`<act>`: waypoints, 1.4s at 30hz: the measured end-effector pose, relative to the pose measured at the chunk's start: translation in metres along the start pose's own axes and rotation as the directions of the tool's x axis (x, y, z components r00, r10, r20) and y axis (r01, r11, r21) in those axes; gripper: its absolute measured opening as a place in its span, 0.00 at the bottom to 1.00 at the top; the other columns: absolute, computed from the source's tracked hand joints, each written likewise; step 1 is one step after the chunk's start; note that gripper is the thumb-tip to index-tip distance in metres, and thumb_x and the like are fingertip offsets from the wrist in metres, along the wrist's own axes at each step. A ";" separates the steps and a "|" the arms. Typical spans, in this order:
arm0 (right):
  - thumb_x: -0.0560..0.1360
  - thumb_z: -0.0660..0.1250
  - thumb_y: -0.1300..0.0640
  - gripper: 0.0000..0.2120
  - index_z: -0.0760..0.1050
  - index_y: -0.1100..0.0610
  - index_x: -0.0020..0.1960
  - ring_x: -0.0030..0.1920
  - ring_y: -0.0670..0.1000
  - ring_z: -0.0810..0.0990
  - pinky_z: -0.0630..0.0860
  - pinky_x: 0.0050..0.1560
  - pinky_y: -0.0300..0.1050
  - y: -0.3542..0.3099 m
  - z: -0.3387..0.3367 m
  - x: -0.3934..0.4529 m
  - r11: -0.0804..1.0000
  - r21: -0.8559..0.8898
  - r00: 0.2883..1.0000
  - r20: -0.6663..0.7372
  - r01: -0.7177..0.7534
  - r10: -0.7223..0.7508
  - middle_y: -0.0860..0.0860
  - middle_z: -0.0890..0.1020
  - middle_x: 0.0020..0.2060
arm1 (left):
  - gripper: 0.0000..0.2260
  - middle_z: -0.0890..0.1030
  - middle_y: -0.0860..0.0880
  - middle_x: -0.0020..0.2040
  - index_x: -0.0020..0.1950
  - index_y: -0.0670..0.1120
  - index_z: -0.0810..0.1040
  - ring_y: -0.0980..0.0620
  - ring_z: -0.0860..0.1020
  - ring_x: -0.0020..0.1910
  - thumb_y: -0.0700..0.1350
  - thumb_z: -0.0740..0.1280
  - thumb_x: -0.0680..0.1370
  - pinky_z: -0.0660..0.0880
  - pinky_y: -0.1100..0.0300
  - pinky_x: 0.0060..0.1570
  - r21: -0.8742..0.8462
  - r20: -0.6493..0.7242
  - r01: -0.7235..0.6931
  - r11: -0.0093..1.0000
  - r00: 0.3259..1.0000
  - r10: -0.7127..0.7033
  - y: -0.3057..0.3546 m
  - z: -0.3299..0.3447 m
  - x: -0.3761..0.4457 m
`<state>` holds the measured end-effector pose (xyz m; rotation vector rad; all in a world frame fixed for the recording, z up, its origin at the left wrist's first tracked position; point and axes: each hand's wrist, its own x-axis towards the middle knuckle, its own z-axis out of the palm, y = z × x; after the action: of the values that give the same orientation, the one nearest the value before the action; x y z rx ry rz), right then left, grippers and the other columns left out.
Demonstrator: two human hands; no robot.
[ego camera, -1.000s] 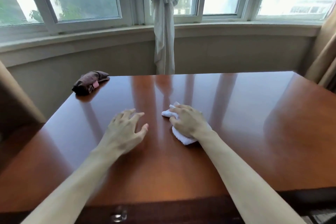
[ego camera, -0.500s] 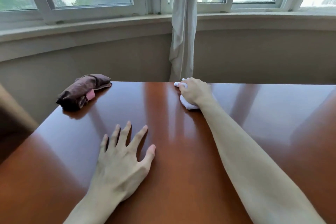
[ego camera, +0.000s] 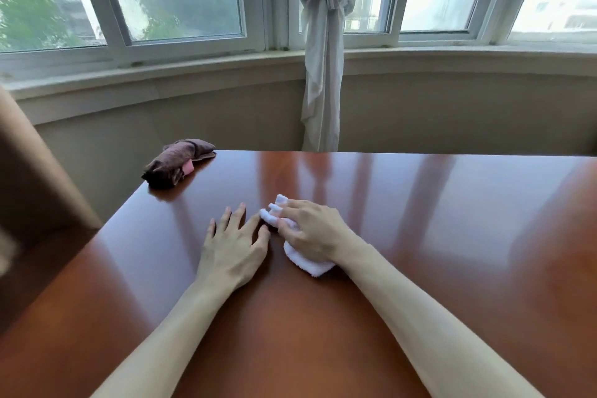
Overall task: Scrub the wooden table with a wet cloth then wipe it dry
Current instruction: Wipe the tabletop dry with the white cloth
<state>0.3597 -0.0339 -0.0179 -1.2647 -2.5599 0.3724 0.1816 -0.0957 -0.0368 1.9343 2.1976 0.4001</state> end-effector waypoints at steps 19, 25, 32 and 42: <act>0.75 0.45 0.42 0.27 0.65 0.26 0.70 0.71 0.50 0.72 0.72 0.60 0.52 0.090 -0.007 0.164 0.968 -0.219 0.991 0.015 -0.123 0.130 0.41 0.67 0.76 | 0.28 0.49 0.57 0.83 0.79 0.70 0.51 0.53 0.43 0.81 0.64 0.38 0.78 0.40 0.51 0.79 0.048 -0.028 0.016 0.999 0.999 -0.015 -0.005 0.010 0.008; 0.82 0.53 0.48 0.20 0.72 0.37 0.72 0.77 0.44 0.64 0.72 0.67 0.55 0.003 0.000 0.058 0.995 -0.102 0.999 0.052 0.019 -0.013 0.37 0.68 0.76 | 0.20 0.68 0.53 0.77 0.76 0.61 0.69 0.51 0.61 0.78 0.57 0.51 0.84 0.52 0.50 0.78 -0.369 -0.056 0.010 0.929 0.998 -0.034 -0.010 -0.008 0.012; 0.75 0.54 0.46 0.25 0.78 0.43 0.68 0.73 0.46 0.69 0.73 0.66 0.50 -0.095 0.025 -0.101 0.972 -0.021 0.972 -0.013 0.236 -0.236 0.40 0.76 0.71 | 0.17 0.79 0.47 0.66 0.67 0.48 0.79 0.49 0.73 0.68 0.49 0.55 0.85 0.65 0.58 0.67 -0.304 -0.005 -0.089 0.948 0.996 0.092 -0.020 -0.061 -0.046; 0.78 0.57 0.49 0.25 0.71 0.40 0.74 0.76 0.44 0.65 0.63 0.75 0.46 -0.136 0.035 -0.193 0.995 -0.004 0.994 -0.033 0.100 -0.100 0.41 0.70 0.76 | 0.32 0.71 0.55 0.73 0.72 0.56 0.73 0.55 0.65 0.75 0.68 0.47 0.76 0.61 0.57 0.74 -0.146 -0.065 -0.265 0.953 0.964 0.258 -0.056 -0.032 -0.203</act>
<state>0.3615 -0.2721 -0.0273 -1.1283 -2.5842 0.3249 0.1460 -0.3058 -0.0317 2.1532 1.8746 0.6394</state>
